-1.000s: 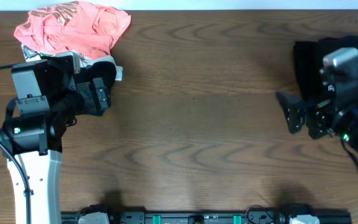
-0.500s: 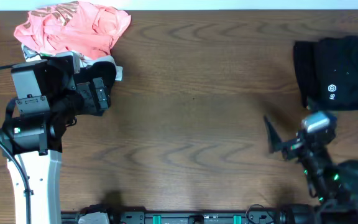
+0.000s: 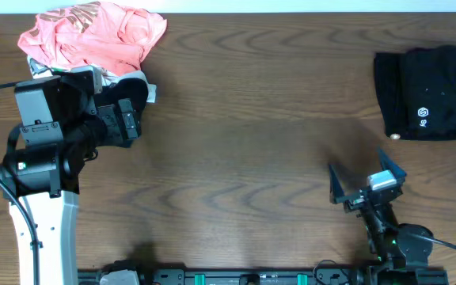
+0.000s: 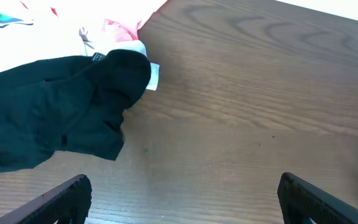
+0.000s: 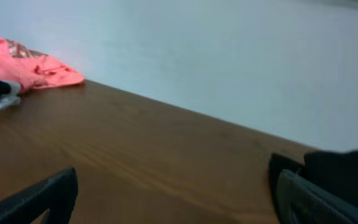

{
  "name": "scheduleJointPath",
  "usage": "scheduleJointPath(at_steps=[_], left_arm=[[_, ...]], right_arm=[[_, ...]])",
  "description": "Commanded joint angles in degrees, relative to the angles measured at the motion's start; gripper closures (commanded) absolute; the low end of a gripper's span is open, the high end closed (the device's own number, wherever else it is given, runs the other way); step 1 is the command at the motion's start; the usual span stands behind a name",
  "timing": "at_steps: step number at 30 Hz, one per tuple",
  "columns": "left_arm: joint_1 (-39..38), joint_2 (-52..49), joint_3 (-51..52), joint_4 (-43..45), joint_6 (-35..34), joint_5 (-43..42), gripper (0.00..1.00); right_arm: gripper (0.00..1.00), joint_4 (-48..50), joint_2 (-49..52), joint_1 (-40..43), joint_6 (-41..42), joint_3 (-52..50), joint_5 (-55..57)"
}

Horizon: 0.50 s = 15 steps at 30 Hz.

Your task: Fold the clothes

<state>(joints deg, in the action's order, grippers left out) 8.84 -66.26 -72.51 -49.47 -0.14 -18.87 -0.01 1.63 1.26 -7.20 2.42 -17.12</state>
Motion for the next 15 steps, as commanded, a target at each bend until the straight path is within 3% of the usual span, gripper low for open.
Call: scheduleJointPath(at_steps=[1, 15], left_arm=[[0.1, 0.0, -0.4, 0.0, 0.3, 0.5, 0.04], [0.1, 0.0, -0.4, 0.0, 0.3, 0.5, 0.04]], right_arm=[[0.01, 0.5, -1.4, 0.0, 1.6, -1.5, 3.4], [0.01, -3.7, -1.4, 0.0, 1.4, -2.1, 10.5]])
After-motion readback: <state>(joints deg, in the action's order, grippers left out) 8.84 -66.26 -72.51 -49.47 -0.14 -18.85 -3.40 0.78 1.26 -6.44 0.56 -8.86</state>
